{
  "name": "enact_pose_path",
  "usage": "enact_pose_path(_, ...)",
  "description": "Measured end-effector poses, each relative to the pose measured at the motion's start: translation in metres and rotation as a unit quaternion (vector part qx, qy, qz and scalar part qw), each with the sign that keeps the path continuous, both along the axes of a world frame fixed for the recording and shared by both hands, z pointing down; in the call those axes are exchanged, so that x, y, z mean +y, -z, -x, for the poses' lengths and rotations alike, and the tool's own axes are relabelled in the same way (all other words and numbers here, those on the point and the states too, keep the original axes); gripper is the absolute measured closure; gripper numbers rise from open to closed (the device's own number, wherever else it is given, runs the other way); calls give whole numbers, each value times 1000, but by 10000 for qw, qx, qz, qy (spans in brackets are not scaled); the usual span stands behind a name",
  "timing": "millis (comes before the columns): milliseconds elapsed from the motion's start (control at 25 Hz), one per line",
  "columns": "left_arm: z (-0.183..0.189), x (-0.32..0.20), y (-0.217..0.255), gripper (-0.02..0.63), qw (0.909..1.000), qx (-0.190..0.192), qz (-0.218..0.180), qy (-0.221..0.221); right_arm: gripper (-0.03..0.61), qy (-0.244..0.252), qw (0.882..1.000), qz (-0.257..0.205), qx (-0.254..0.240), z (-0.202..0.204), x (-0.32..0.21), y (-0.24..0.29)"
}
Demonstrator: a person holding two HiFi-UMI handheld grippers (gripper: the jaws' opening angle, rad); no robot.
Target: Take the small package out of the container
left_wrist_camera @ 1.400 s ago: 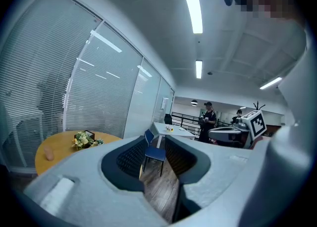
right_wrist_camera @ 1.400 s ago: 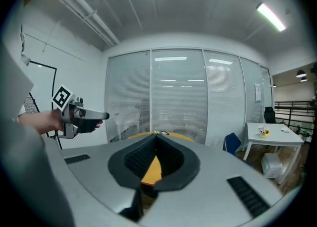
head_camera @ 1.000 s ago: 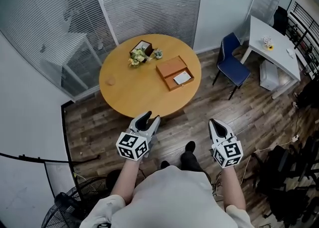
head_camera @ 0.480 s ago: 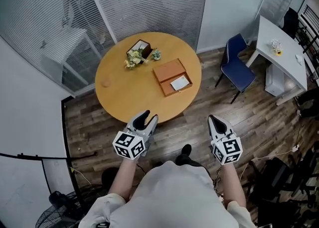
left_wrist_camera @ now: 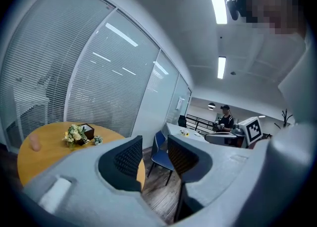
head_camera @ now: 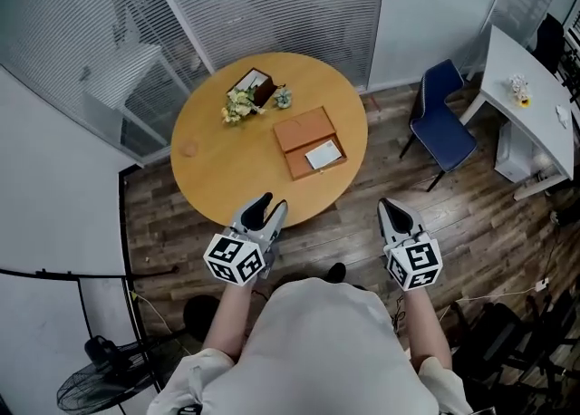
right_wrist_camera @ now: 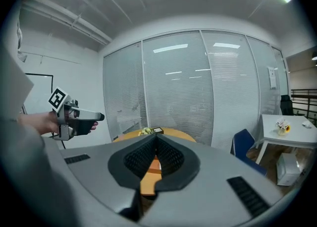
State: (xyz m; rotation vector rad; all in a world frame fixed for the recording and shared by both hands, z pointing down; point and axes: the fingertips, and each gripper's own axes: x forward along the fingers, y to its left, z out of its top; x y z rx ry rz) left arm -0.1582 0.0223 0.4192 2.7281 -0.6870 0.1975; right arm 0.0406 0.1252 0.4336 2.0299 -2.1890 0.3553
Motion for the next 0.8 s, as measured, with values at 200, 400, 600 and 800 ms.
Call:
enact_pose_path(200, -19, -7, -13, 456, 9997, -134, 142, 145, 575, 112, 9997, 138, -140, -24, -15, -17)
enact_pose_path(400, -27, -25, -23, 456, 9991, -234, 264, 241, 575, 174, 9991, 255, -287, -32, -37, -30)
enact_pose_path(600, -38, -54, -27, 456, 9993, -226, 212, 194, 575, 138, 9980, 416, -461, -42, -67, -48)
enact_pose_path(800, -50, -94, -38, 456, 9992, -275, 265, 64, 575, 62, 9980, 502, -374, -55, -101, -51)
